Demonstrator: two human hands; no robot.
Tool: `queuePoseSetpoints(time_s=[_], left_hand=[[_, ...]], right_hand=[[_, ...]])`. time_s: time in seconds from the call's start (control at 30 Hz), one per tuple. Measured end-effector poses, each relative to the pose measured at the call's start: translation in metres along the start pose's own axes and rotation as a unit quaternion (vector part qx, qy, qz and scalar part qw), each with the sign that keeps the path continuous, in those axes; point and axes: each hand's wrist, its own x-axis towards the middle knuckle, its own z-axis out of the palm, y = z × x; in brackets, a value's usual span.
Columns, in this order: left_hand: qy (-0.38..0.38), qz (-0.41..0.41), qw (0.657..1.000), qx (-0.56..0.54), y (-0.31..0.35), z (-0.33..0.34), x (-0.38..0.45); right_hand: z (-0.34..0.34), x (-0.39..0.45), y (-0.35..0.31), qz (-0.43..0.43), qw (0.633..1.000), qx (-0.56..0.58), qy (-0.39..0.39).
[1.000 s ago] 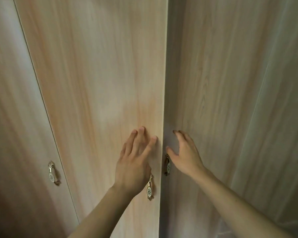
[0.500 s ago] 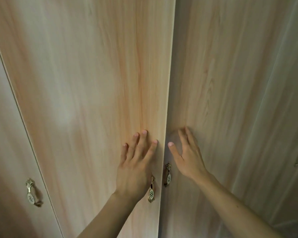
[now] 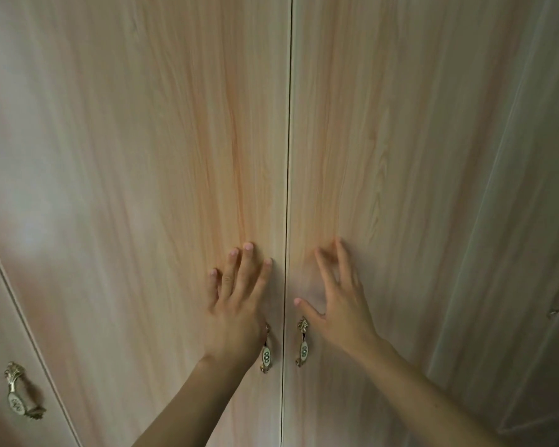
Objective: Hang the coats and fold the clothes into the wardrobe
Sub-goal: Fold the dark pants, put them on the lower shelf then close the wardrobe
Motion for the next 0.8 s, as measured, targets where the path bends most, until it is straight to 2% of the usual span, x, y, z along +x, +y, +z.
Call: queuePoseSetpoints(time_s=[0.17, 0.43, 0.67, 0.8], left_hand=[[-0.015, -0.001, 1.000, -0.003, 0.004, -0.002, -0.001], [-0.085, -0.020, 0.996, -0.034, 0.003, -0.020, 0.000], [-0.074, -0.024, 0.992, -0.099, -0.006, -0.042, 0.009], [-0.090, -0.070, 0.980, -0.163, -0.007, -0.053, 0.006]], right_hand=[[-0.003, -0.001, 0.006, -0.011, 1.000, -0.004, -0.019], [-0.022, 0.001, -0.001, -0.006, 0.998, 0.041, -0.041], [-0.060, -0.009, -0.002, 0.060, 0.994, 0.085, -0.046], [-0.075, -0.033, -0.006, 0.076, 0.993, 0.058, -0.063]])
